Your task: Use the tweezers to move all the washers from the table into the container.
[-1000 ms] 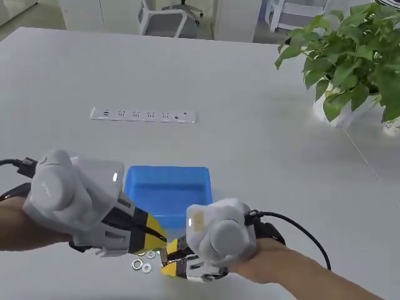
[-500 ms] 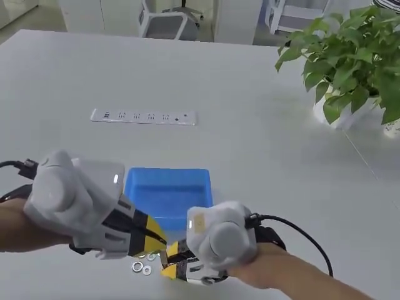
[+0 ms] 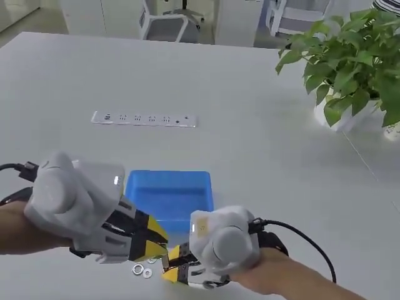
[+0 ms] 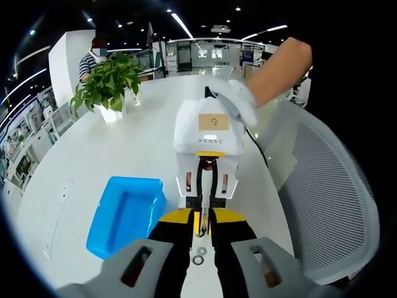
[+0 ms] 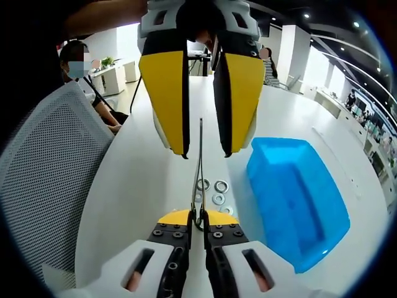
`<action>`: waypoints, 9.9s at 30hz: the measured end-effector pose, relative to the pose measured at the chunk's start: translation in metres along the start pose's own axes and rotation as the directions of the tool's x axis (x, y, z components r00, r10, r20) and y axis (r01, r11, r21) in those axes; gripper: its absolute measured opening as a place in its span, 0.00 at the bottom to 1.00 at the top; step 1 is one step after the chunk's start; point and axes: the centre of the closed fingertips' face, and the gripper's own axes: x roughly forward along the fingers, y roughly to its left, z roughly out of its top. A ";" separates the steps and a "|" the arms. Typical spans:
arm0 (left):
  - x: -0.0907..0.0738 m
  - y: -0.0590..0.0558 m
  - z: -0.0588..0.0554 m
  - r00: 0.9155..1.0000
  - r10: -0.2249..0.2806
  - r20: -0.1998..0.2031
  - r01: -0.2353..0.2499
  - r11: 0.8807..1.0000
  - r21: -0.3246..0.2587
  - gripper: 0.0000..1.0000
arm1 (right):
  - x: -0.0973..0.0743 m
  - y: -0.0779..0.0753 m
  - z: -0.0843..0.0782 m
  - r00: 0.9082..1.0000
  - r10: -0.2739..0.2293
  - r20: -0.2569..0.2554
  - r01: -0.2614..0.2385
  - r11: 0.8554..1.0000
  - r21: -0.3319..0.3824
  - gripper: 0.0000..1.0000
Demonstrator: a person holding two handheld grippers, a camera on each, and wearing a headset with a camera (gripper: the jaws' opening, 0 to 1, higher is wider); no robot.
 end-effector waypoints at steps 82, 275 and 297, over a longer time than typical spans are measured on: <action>-0.066 0.002 -0.047 0.880 0.456 0.131 -0.358 0.820 -0.445 0.99 | -0.029 -0.112 0.034 0.990 -0.089 0.106 0.092 0.996 -0.022 0.08; -0.030 0.013 -0.006 0.970 0.168 0.174 -0.144 0.980 -0.140 0.05 | -0.094 -0.055 0.008 0.962 -0.262 0.072 0.245 0.952 0.182 0.64; -0.023 0.002 -0.018 0.972 0.157 0.174 -0.130 0.979 -0.158 0.05 | -0.095 -0.041 -0.002 0.961 -0.267 0.070 0.246 0.944 0.221 0.74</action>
